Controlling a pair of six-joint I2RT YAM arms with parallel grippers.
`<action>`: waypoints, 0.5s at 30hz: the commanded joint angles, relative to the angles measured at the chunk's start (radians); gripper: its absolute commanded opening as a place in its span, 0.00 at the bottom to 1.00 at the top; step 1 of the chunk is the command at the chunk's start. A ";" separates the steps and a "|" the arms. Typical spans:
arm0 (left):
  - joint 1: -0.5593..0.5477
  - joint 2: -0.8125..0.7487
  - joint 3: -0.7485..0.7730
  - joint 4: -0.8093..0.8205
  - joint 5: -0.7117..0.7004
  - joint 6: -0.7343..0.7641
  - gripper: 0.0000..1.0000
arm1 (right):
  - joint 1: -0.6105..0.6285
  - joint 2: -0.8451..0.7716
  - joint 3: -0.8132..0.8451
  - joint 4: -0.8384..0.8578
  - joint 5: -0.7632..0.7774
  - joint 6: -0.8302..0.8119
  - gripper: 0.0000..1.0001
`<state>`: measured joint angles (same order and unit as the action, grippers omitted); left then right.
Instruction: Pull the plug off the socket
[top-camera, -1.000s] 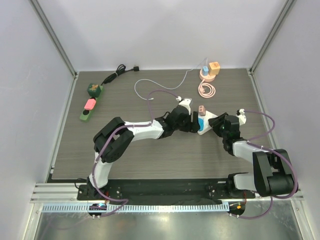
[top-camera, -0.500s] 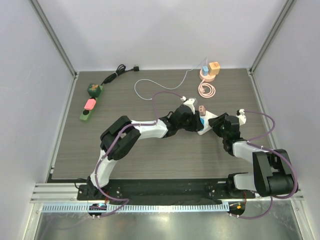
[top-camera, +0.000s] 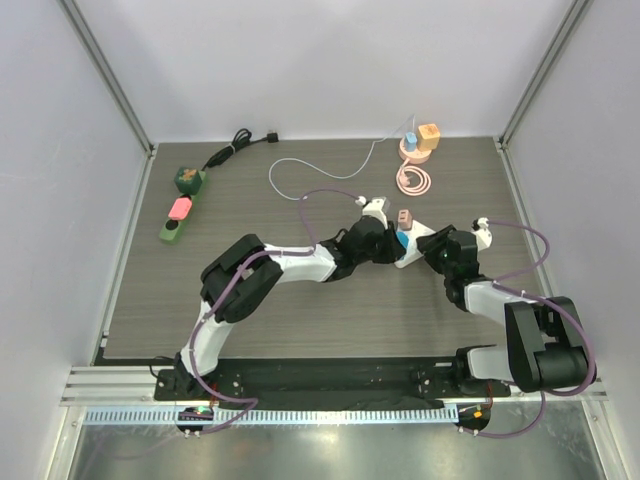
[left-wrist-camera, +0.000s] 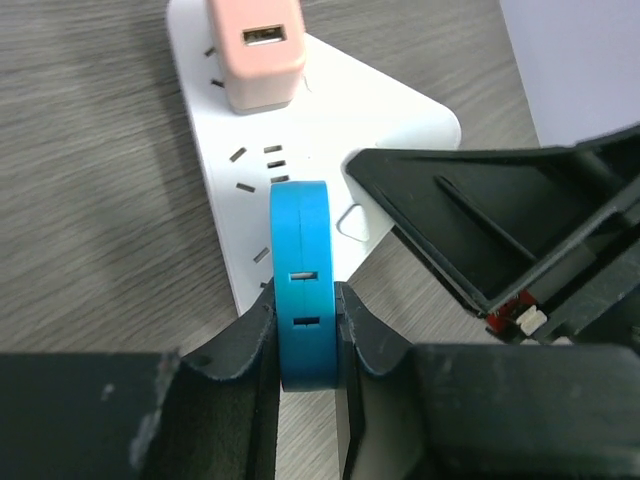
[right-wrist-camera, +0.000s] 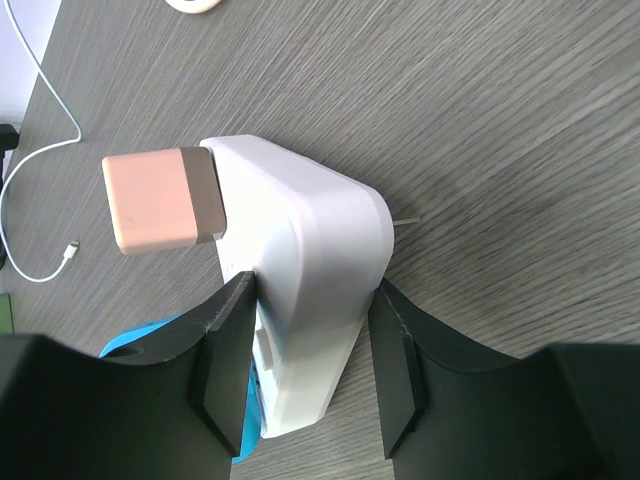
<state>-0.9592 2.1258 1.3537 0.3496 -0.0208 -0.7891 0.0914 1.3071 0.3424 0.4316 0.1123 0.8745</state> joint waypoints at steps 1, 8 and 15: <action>-0.033 -0.110 0.039 -0.008 -0.138 -0.050 0.00 | 0.021 0.032 -0.019 -0.191 0.119 -0.072 0.01; -0.090 -0.110 0.193 -0.326 -0.359 -0.176 0.00 | 0.065 0.004 -0.025 -0.200 0.201 -0.055 0.01; -0.092 -0.176 0.164 -0.289 -0.447 -0.172 0.00 | 0.065 0.004 -0.023 -0.209 0.196 -0.046 0.01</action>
<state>-1.0458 2.0991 1.4914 -0.0132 -0.3561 -0.9695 0.1669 1.2888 0.3450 0.4068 0.1837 0.8925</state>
